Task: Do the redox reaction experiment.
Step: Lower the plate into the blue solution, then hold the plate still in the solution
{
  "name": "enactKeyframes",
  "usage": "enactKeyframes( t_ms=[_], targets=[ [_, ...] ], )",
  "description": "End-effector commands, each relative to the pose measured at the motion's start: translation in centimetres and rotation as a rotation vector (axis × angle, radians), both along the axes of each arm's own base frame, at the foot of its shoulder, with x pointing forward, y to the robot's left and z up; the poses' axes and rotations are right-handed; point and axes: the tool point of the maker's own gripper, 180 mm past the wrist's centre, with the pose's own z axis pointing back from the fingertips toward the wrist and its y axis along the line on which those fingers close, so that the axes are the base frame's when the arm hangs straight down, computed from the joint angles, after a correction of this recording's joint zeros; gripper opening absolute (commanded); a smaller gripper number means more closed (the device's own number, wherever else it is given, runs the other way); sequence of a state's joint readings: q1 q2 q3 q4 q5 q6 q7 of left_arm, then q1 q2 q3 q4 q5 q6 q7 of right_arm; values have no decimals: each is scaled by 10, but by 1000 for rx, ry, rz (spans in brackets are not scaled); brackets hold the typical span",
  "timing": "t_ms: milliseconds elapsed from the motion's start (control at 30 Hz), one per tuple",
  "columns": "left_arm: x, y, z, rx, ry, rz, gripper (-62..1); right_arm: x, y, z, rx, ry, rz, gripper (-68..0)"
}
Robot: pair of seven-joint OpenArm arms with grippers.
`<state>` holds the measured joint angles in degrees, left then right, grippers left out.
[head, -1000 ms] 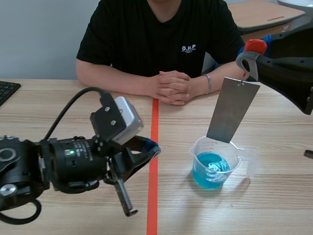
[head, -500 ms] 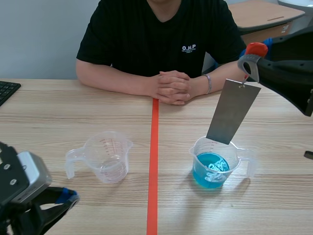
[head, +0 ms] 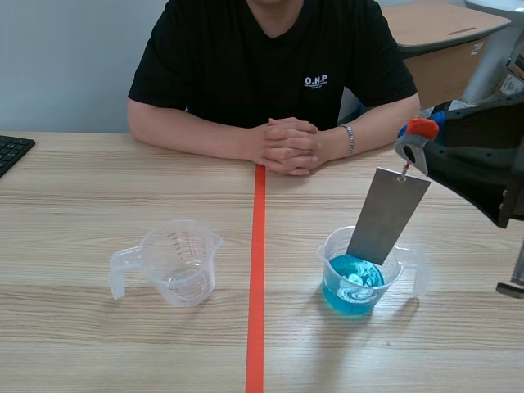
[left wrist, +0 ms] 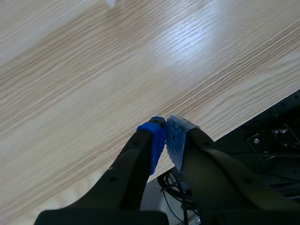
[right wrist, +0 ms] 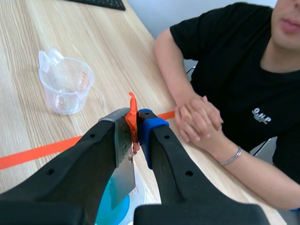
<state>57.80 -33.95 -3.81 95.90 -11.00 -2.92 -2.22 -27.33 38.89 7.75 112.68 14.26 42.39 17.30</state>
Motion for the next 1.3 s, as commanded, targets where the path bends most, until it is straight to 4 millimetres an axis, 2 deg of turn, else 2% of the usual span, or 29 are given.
enactKeyframes(
  t_ms=[0,400,600,1267],
  targets=[
    [2,-4,6,-22,-27,31,-560,0,2,7,11,-23,26,-660],
    [-18,15,1,-4,-19,264,-560,11,2,-18,25,15,40,-660],
    [-23,16,0,-8,-21,339,-560,14,2,-34,25,29,59,-660],
    [-25,15,-1,-16,-20,361,-560,16,-4,-88,-25,75,116,-660]
  ],
)
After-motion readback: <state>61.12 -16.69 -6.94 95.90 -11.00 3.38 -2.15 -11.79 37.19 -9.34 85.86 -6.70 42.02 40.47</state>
